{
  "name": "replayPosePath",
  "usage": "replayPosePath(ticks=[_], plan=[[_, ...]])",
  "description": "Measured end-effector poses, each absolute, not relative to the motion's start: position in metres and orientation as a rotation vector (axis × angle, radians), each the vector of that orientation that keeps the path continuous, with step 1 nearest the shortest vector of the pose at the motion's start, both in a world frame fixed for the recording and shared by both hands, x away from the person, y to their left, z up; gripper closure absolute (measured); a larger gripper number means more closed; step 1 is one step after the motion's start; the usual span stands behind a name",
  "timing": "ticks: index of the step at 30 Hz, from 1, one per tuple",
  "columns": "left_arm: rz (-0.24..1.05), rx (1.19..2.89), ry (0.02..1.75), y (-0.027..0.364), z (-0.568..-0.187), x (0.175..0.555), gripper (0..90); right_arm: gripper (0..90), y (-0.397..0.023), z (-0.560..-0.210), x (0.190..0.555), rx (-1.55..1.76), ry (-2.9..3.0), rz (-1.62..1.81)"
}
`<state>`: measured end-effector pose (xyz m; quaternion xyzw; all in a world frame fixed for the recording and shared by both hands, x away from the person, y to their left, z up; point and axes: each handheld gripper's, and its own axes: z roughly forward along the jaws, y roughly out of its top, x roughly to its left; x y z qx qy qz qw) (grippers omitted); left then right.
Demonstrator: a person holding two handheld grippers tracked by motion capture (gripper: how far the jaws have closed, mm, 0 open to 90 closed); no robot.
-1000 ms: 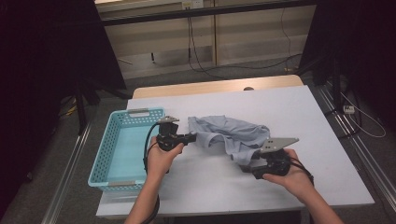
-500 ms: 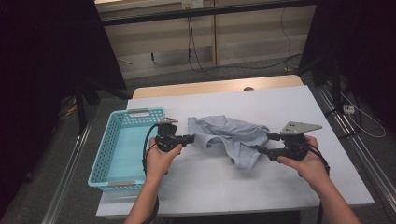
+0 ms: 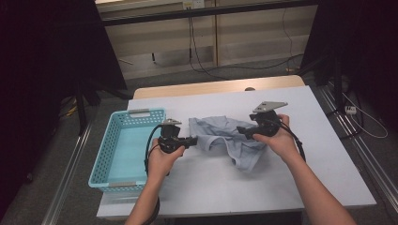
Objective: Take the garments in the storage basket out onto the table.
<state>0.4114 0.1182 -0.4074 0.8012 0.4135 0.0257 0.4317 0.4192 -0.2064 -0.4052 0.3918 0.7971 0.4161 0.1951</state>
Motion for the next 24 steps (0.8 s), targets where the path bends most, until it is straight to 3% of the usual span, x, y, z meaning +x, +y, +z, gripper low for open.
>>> replayPosePath(ticks=[3, 5, 7, 8, 12, 14, 18, 24], plan=[[0.064, 1.999, 1.029, 0.118, -0.407, 0.411, 84.4, 30.8, -0.195, -0.413, 0.433, 1.117, 2.315, 1.132], [0.064, 1.996, 1.026, 0.118, -0.407, 0.411, 83.0, 39.8, -0.191, -0.42, 0.439, 1.121, 2.351, 1.064], [0.068, 1.994, 1.021, 0.118, -0.407, 0.411, 79.9, 69.5, -0.192, -0.425, 0.443, 1.162, 2.377, 1.056], [0.073, 1.998, 1.017, 0.119, -0.407, 0.411, 78.2, 78.9, -0.196, -0.426, 0.444, 1.178, 2.371, 1.072], [0.091, 2.004, 1.018, 0.118, -0.408, 0.411, 60.5, 81.9, -0.211, -0.425, 0.439, 1.287, 2.277, 1.107], [0.125, 2.004, 1.019, 0.118, -0.407, 0.411, 46.2, 82.0, -0.223, -0.424, 0.434, 1.342, 2.227, 1.117], [0.146, 2.0, 1.012, 0.116, -0.405, 0.41, 30.0, 82.1, -0.249, -0.421, 0.42, 1.421, 2.114, 1.135], [0.132, 2.018, 0.97, 0.105, -0.408, 0.406, 24.7, 82.1, -0.289, -0.422, 0.394, 1.508, 1.991, 1.109]])
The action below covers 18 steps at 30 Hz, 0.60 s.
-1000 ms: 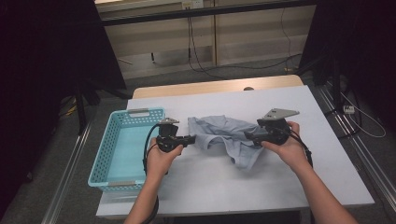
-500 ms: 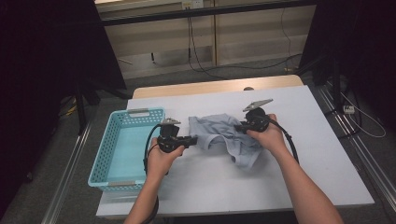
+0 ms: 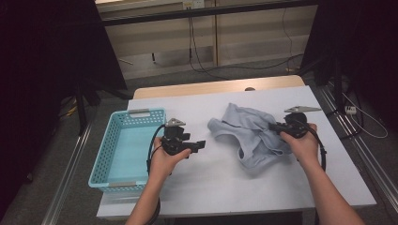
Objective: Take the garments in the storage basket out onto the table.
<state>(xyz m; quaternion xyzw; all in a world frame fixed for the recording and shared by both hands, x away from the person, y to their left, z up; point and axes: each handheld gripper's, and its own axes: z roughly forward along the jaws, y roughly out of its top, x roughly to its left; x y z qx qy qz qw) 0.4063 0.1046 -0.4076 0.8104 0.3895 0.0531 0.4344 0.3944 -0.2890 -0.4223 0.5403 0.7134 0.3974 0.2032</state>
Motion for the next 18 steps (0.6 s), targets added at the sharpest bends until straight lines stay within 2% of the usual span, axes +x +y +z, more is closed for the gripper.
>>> replayPosePath(ticks=[10, 18], plan=[[0.093, 2.044, 0.912, 0.08, -0.416, 0.404, 19.3, 82.0, -0.331, -0.443, 0.353, 1.624, 1.928, 1.054], [0.066, 2.056, 0.883, 0.061, -0.42, 0.405, 18.7, 82.1, -0.331, -0.457, 0.336, 1.663, 1.948, 1.055]])
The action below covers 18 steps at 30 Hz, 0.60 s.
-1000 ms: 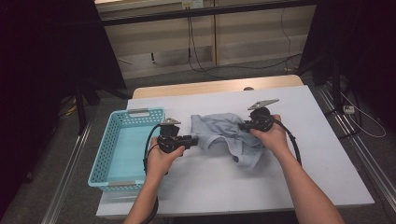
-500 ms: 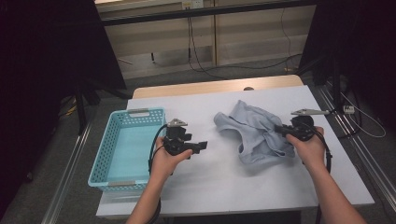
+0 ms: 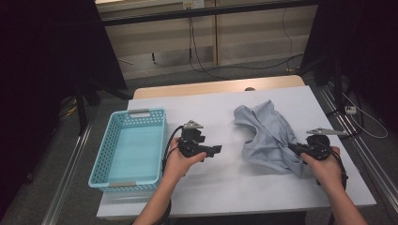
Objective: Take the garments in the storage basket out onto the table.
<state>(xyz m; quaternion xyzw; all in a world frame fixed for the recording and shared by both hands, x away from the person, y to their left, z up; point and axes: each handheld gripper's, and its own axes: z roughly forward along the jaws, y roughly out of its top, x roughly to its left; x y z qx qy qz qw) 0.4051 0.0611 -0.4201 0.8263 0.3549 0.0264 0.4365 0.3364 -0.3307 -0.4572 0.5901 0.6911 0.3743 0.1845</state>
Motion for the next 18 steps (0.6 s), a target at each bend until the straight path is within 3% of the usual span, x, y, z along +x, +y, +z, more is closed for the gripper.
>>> replayPosePath(ticks=[18], plan=[[0.005, 2.111, 0.8, 0.019, -0.436, 0.41, 18.7, 81.9, -0.327, -0.463, 0.324, 1.646, 1.955, 1.132]])
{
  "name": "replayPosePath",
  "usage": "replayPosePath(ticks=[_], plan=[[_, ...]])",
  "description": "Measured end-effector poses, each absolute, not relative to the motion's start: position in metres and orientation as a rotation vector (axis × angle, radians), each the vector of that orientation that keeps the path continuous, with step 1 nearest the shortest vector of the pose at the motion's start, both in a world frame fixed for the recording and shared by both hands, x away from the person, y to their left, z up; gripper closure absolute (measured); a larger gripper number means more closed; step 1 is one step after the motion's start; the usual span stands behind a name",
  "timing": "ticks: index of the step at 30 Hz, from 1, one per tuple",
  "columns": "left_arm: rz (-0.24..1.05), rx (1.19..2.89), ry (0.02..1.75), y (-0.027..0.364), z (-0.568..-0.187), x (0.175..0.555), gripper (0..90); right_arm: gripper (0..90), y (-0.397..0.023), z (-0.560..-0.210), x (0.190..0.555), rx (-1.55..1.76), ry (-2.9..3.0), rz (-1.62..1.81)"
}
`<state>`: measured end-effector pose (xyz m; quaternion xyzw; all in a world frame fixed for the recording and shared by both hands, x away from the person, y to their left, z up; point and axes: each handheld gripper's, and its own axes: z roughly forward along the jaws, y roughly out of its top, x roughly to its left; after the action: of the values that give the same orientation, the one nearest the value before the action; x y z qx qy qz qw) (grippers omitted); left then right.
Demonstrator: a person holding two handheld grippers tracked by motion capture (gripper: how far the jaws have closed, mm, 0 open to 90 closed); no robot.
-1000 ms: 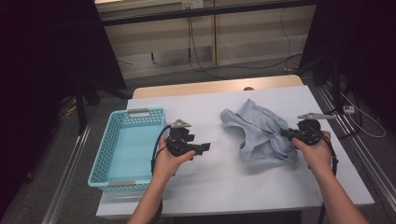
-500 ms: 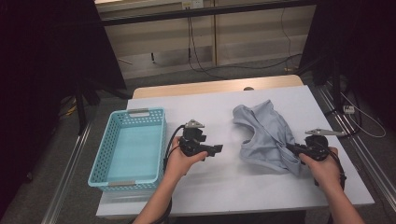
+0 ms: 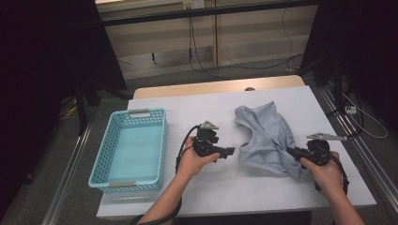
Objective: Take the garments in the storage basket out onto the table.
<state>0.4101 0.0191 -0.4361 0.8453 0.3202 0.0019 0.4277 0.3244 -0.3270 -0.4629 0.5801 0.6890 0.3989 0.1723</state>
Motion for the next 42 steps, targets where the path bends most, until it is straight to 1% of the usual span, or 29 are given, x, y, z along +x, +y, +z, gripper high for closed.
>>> replayPosePath(ticks=[4, 7, 12, 16, 19, 22, 24, 26, 28, 30, 36, 38, 42], plan=[[-0.033, 2.135, 0.754, 0.004, -0.441, 0.406, 19.0, 81.9, -0.326, -0.463, 0.324, 1.643, 1.952, 1.125], [-0.016, 2.135, 0.733, -0.007, -0.443, 0.403, 20.3, 81.8, -0.325, -0.463, 0.323, 1.638, 1.951, 1.124], [-0.047, 2.116, 0.71, -0.018, -0.448, 0.4, 22.1, 81.6, -0.325, -0.463, 0.323, 1.634, 1.952, 1.123], [-0.04, 2.115, 0.685, -0.026, -0.45, 0.398, 24.9, 81.5, -0.324, -0.463, 0.323, 1.628, 1.952, 1.121], [-0.042, 2.104, 0.676, -0.03, -0.453, 0.399, 29.3, 81.5, -0.324, -0.463, 0.323, 1.626, 1.954, 1.12], [-0.069, 2.084, 0.649, -0.033, -0.455, 0.4, 38.4, 81.5, -0.323, -0.462, 0.323, 1.627, 1.961, 1.12], [-0.084, 2.093, 0.629, -0.034, -0.454, 0.399, 47.6, 81.5, -0.322, -0.462, 0.323, 1.631, 1.965, 1.125], [-0.104, 2.1, 0.624, -0.035, -0.454, 0.399, 62.1, 81.5, -0.322, -0.462, 0.323, 1.629, 1.972, 1.137], [-0.146, 2.102, 0.636, -0.034, -0.453, 0.4, 78.8, 81.5, -0.321, -0.462, 0.323, 1.63, 1.976, 1.15], [-0.164, 2.131, 0.645, -0.033, -0.451, 0.399, 89.1, 81.4, -0.32, -0.462, 0.322, 1.628, 1.979, 1.161], [-0.175, 2.135, 0.68, -0.017, -0.435, 0.402, 90.0, 81.3, -0.318, -0.461, 0.32, 1.634, 1.982, 1.198], [-0.167, 2.116, 0.713, -0.006, -0.429, 0.404, 90.0, 81.2, -0.316, -0.46, 0.318, 1.627, 1.987, 1.209], [-0.193, 2.082, 0.753, 0.01, -0.424, 0.407, 90.0, 81.2, -0.31, -0.459, 0.316, 1.621, 2.017, 1.232]])
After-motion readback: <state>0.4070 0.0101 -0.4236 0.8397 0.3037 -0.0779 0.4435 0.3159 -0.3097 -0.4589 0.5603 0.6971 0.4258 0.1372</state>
